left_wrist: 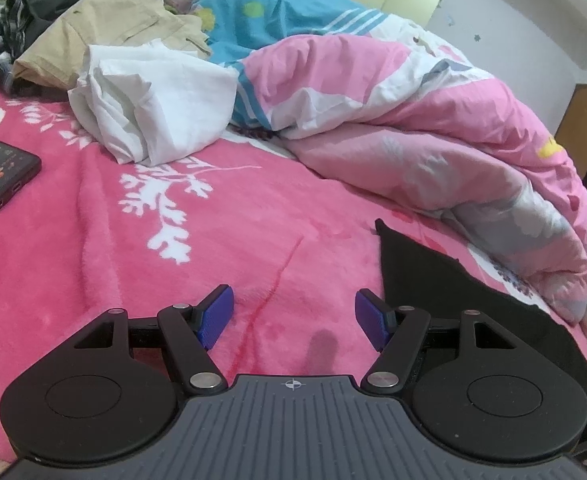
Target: Fold clothes
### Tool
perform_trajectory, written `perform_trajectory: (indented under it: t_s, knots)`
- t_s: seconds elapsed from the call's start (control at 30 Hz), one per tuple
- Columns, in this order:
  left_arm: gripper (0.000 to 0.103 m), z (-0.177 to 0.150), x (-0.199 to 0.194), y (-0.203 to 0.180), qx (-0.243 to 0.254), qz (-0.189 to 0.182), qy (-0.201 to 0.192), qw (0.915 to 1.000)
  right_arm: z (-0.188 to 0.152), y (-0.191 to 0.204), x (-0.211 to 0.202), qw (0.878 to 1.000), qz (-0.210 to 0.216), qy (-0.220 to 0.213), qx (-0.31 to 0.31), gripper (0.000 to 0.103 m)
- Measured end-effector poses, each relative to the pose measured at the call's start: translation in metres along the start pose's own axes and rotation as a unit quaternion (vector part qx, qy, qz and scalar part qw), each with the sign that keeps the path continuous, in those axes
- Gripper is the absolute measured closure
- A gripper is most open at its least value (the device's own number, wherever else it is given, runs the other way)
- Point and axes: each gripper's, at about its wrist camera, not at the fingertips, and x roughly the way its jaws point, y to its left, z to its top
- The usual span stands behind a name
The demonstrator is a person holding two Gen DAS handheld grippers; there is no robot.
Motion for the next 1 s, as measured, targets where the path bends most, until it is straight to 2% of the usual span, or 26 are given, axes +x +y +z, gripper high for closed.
perform_trajectory:
  t_s: [0.1, 0.17, 0.2, 0.27, 0.33, 0.4, 0.47, 0.53, 0.63, 0.73, 0.83, 1.0]
  knots:
    - [0.036, 0.0, -0.001, 0.002, -0.008, -0.004, -0.002, 1.0, 0.014, -0.015, -0.011, 0.998, -0.041, -0.04, 0.039, 0.086]
    - [0.036, 0.001, -0.001, 0.005, -0.016, -0.006, -0.003, 0.9999, 0.024, -0.023, -0.003, 0.994, -0.069, -0.057, 0.06, 0.086]
    - [0.036, 0.001, -0.001, 0.006, -0.02, -0.007, -0.004, 0.9998, 0.025, -0.023, 0.002, 0.994, -0.07, -0.057, 0.06, 0.086]
    - [0.036, 0.002, -0.001, 0.009, -0.029, -0.009, -0.004, 0.9995, 0.023, -0.017, 0.014, 0.996, -0.058, -0.046, 0.054, 0.086]
    - [0.036, 0.002, -0.001, 0.011, -0.035, -0.01, -0.004, 0.9993, 0.013, 0.004, 0.025, 0.999, -0.035, -0.022, 0.015, 0.085]
    - [0.036, 0.002, 0.0, 0.011, -0.036, -0.01, -0.004, 0.9993, -0.001, 0.028, 0.029, 0.999, -0.024, -0.009, -0.036, 0.074]
    - [0.035, 0.002, 0.0, 0.011, -0.035, -0.009, -0.005, 0.9993, -0.006, 0.04, 0.025, 0.998, -0.008, 0.0, -0.064, 0.071]
    - [0.036, 0.002, 0.0, 0.011, -0.034, -0.009, -0.005, 0.9994, -0.007, 0.044, 0.02, 0.998, 0.014, 0.015, -0.06, 0.071]
    - [0.035, 0.002, -0.001, 0.011, -0.036, -0.01, -0.006, 0.9993, -0.006, 0.046, -0.001, 0.997, -0.008, -0.013, -0.069, 0.071]
    - [0.035, 0.002, 0.0, 0.012, -0.035, -0.01, -0.006, 0.9993, -0.006, 0.023, -0.021, 0.998, -0.029, -0.055, -0.012, 0.071]
    - [0.035, 0.002, 0.0, 0.011, -0.032, -0.007, -0.007, 0.9995, -0.019, 0.004, -0.028, 0.997, -0.052, -0.05, 0.027, 0.072]
    - [0.035, 0.001, -0.002, 0.009, -0.026, -0.003, -0.005, 0.9996, -0.045, 0.028, -0.03, 1.0, 0.01, -0.012, -0.003, 0.072]
